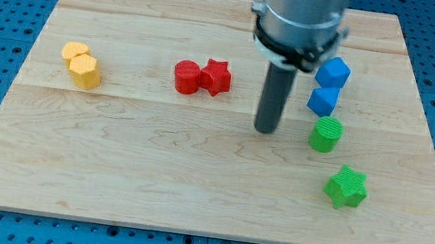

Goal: Place red star to the top of the red circle

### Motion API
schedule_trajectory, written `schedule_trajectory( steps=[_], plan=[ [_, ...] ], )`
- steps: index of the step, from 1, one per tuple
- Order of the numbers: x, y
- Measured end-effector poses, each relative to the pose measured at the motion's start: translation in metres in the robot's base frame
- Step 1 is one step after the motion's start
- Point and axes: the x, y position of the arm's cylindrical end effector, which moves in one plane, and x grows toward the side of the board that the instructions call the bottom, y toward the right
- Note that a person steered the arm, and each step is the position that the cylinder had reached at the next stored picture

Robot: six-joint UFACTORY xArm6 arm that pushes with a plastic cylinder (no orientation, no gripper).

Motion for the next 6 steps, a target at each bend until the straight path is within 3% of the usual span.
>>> schedule_trajectory(
  steps=[2, 3, 5, 6],
  plan=[
    [-0.058, -0.089],
    [-0.077, -0.101],
    [-0.095, -0.052],
    [-0.123, -0.072]
  ],
)
